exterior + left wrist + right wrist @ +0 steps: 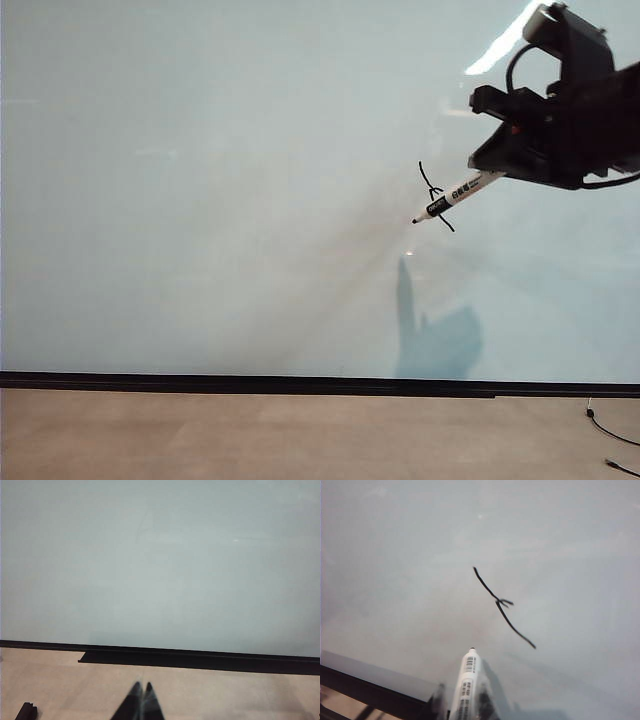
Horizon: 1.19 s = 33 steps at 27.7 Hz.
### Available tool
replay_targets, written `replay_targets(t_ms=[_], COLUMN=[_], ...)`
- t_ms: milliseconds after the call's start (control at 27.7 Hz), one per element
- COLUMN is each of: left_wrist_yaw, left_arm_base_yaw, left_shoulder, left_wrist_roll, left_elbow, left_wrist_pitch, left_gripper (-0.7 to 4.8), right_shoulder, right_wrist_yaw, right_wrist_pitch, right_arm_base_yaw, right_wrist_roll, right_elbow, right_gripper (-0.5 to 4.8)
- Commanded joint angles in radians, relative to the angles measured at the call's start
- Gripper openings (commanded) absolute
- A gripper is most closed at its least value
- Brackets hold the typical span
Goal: Pick up the pen on the shelf to the right of the whiteboard and draw a cross mark.
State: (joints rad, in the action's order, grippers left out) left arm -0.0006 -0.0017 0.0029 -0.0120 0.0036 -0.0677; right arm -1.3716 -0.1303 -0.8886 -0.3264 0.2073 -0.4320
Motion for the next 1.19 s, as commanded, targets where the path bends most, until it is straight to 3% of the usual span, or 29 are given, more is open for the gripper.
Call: replay_targets(t_ms=[36, 289, 795, 1192], left_wrist_yaw=[0.004, 0.004, 0.004, 0.004], left_arm_base_yaw=[0.000, 0.000, 0.000, 0.000], left_shoulder=[0.000, 0.000, 0.000, 0.000], left_wrist_roll=[0.004, 0.004, 0.004, 0.004], left_elbow=[0.003, 0.003, 0.003, 0.003], left_wrist_pitch=[0.008, 0.008, 0.008, 0.008], left_gripper=[-0.04, -0.05, -0.05, -0.04], right_shoulder=[0.004, -0.001, -0.064, -0.064], right_wrist_yaw=[-0.022, -0.056, -0.062, -0.003], right_wrist_pitch=[0.058, 0.110, 0.099, 0.047], right_arm_base_yaw=[0.000, 0.000, 0.000, 0.000], right_wrist_roll=[-0.089, -0.190, -0.218, -0.239], right_elbow=[-0.036, -0.083, -0.129, -0.129], right_gripper=[-0.05, -0.05, -0.05, -0.05])
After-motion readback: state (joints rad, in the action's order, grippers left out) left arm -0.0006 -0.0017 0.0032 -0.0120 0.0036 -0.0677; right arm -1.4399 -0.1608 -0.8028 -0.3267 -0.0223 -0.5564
